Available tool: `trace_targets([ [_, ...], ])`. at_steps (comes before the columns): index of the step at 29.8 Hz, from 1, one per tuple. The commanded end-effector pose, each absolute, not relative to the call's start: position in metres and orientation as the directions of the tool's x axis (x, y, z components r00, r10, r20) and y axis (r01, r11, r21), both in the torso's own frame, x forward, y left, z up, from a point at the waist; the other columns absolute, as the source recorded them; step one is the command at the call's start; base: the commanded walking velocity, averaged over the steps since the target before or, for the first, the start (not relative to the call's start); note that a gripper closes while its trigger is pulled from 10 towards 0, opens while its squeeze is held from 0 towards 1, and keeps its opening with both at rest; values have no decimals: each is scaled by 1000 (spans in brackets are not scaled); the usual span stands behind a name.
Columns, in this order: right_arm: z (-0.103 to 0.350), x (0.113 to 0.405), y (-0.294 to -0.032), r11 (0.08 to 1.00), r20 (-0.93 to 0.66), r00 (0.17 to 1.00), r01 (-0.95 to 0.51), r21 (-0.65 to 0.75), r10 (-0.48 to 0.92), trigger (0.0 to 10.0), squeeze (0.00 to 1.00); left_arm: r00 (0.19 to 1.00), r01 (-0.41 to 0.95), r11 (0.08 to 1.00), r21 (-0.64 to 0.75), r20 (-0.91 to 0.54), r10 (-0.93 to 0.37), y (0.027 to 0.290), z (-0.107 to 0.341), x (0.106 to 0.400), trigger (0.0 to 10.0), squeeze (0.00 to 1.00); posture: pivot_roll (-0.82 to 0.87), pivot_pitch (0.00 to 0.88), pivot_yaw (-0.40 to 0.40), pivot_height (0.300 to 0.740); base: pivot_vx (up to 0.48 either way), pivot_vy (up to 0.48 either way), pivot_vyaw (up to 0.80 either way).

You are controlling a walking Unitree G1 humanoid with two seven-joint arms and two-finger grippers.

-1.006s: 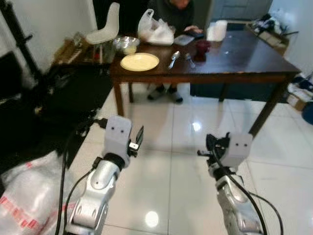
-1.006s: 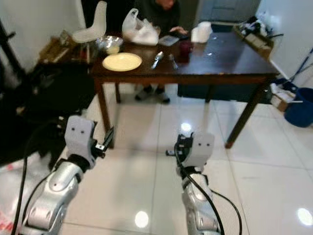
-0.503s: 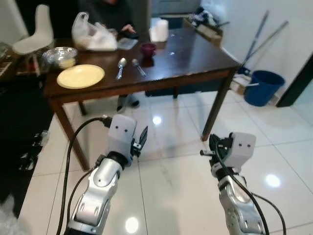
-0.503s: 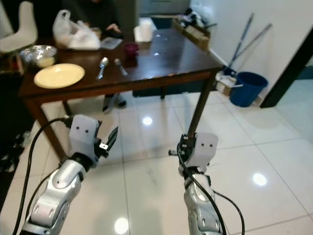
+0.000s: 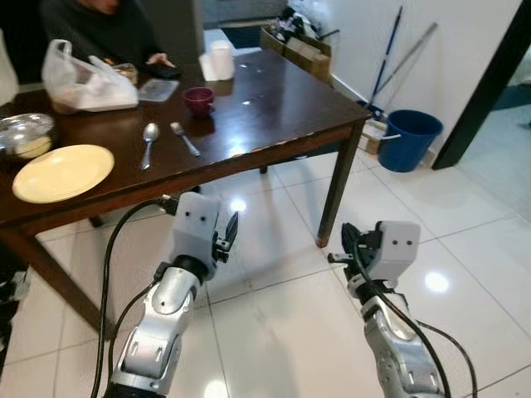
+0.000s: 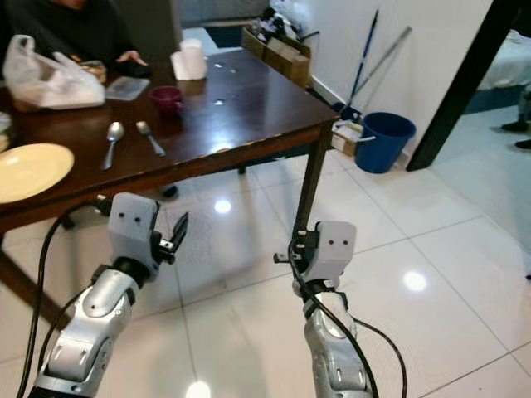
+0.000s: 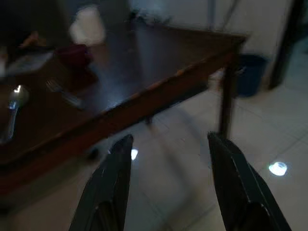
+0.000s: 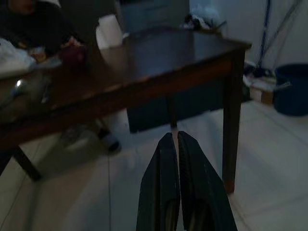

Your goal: Setting the table

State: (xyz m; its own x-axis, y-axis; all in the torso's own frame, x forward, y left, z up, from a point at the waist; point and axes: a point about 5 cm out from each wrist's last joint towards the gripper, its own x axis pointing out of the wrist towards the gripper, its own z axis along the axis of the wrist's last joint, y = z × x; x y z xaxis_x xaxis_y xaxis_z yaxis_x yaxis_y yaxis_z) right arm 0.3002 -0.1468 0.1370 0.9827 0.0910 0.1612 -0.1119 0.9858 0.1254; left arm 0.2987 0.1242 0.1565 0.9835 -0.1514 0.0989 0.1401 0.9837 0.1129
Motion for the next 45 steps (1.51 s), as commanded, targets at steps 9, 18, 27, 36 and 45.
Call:
trace_targets([
  [9,146,310,-116,964,177,959,-243,112,221,10000,0,964,-262,947,185,97,248,200,146,270,10000,0,68,0,20,740,480,0,0],
  [18,153,314,-123,964,196,955,-245,101,222,10000,0,938,-343,922,181,126,324,214,151,265,10000,0,73,0,17,740,480,0,0],
  [27,156,318,-139,976,205,963,-198,86,177,10000,0,944,-319,931,180,147,295,209,159,274,10000,0,52,0,39,740,480,0,0],
  [36,155,318,-122,936,178,924,-350,32,340,10000,0,940,-334,924,187,144,311,215,158,273,10000,0,67,0,30,740,480,0,0],
  [45,144,310,-108,844,87,840,-534,-41,536,10000,0,937,-341,919,197,149,316,219,160,273,10000,0,68,0,36,740,480,0,0],
])
